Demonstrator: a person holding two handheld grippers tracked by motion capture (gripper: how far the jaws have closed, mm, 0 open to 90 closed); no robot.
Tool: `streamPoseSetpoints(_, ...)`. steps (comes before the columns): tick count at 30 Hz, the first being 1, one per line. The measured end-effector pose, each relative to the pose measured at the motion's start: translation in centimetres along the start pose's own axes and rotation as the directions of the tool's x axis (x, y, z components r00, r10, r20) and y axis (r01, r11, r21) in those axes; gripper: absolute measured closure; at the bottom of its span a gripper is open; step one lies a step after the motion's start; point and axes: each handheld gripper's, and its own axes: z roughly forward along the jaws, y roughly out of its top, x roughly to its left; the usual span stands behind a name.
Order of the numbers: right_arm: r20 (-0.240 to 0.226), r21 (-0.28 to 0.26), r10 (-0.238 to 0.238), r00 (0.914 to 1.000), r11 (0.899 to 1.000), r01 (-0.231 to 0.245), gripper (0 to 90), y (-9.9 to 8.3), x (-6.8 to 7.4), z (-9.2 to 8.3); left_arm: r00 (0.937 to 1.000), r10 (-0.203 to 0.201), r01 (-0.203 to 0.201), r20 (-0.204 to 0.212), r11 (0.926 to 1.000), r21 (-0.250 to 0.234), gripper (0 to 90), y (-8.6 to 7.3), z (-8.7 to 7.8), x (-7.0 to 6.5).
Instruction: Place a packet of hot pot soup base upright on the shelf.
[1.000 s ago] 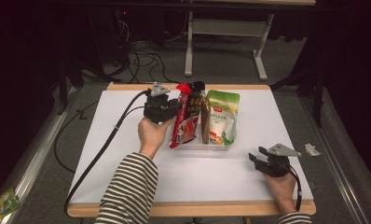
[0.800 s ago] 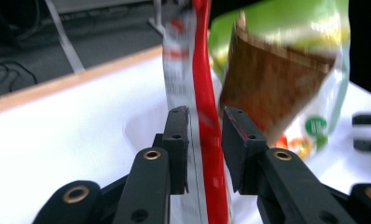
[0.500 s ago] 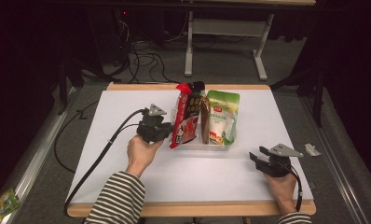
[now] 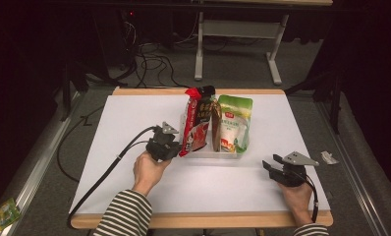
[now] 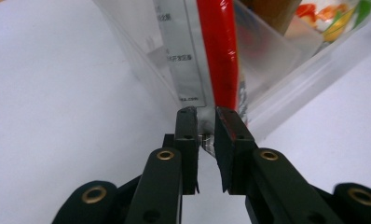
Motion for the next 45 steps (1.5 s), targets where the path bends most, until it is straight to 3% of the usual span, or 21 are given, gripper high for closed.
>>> streamPoseSetpoints(3,0.002,0.0,0.001,1.0,1.0,-0.001,48.0,0.0,0.0,0.0,1.0,-0.004,0.004,-0.002,1.0,0.008,80.5,0.0,0.5,-0.1)
streamPoseSetpoints(8,0.0,-0.009,0.015,0.9999,1.0,-0.015,47.9,0.0,0.0,-0.1,0.9998,0.006,-0.006,0.016,0.9999,-0.009,79.1,-0.1,-0.9,-0.3)
streamPoseSetpoints(11,-0.001,-0.008,0.001,1.0,1.0,-0.001,48.0,0.0,0.0,-0.1,0.9993,0.01,-0.01,0.035,0.9999,0.011,77.2,-0.1,-1.2,-0.5)
streamPoseSetpoints(17,0.0,-0.012,0.004,1.0,1.0,-0.004,48.0,0.0,0.0,-0.1,0.9987,0.006,-0.007,0.05,0.9997,0.023,75.6,0.2,0.3,-0.8)
streamPoseSetpoints(20,0.001,-0.01,0.001,1.0,1.0,-0.001,48.0,0.0,0.0,-0.1,0.9994,0.013,-0.015,0.03,0.9992,0.038,75.3,0.6,0.7,-1.0)
streamPoseSetpoints(29,0.002,-0.006,0.005,1.0,1.0,-0.004,48.0,0.0,0.1,-0.1,0.9979,-0.061,0.059,0.02,0.9958,0.069,76.0,1.0,2.5,-0.4)
streamPoseSetpoints(33,0.003,-0.006,-0.004,1.0,1.0,0.004,48.0,0.0,0.0,-0.1,0.9976,-0.066,0.064,0.021,0.9951,0.075,76.1,1.1,2.5,-0.4)
streamPoseSetpoints(36,0.001,-0.006,-0.002,1.0,1.0,0.002,47.9,0.0,0.1,-0.1,0.9989,-0.045,0.045,0.012,0.998,0.044,76.3,1.0,2.1,-0.5)
streamPoseSetpoints(39,0.001,-0.011,-0.002,1.0,1.0,0.002,48.0,0.0,0.0,-0.1,0.9979,-0.063,0.063,0.017,0.9979,0.018,76.2,1.1,1.8,-0.5)
streamPoseSetpoints(45,0.004,-0.005,0.002,1.0,1.0,-0.002,47.9,0.0,0.1,-0.1,0.9961,-0.085,0.084,0.022,0.9956,0.041,79.2,1.3,2.4,-0.1)
